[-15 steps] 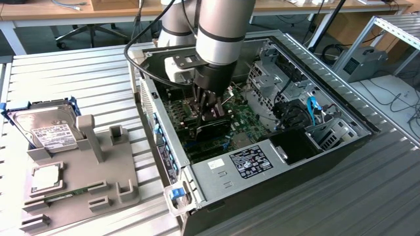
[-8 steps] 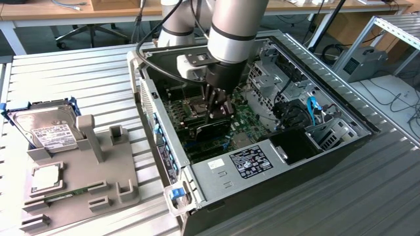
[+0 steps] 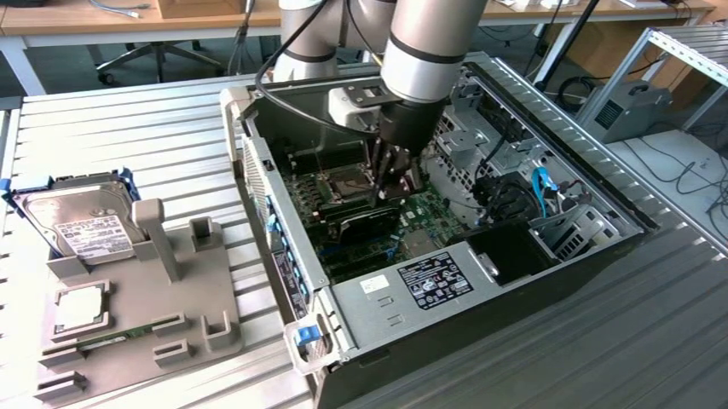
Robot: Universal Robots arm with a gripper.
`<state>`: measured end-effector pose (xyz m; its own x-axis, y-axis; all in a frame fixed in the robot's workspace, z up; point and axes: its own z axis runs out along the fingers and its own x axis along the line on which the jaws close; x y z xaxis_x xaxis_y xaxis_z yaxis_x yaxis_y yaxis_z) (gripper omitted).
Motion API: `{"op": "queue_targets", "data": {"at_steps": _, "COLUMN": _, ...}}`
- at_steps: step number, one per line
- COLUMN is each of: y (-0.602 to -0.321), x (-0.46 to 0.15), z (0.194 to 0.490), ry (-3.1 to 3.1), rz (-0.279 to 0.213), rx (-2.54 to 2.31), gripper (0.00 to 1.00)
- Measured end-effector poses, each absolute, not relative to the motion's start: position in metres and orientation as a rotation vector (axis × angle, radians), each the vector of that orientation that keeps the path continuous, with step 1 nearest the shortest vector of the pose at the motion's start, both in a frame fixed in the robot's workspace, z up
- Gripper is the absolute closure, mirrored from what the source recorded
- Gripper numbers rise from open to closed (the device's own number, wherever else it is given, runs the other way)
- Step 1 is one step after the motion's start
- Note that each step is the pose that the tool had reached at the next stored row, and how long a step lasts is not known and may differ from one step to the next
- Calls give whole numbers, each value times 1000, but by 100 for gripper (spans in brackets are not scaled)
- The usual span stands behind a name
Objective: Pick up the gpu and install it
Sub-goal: 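Press down on the gpu until it lock into place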
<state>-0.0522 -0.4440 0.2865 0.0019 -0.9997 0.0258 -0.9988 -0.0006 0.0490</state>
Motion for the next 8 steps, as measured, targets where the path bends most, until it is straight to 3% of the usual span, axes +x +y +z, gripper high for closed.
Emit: {"op": "queue_targets", "data": {"at_steps": 8, "y": -444, "x": -52, "z": 287, "ry": -2183, "rz": -25, "rx": 2185, "gripper": 89}}
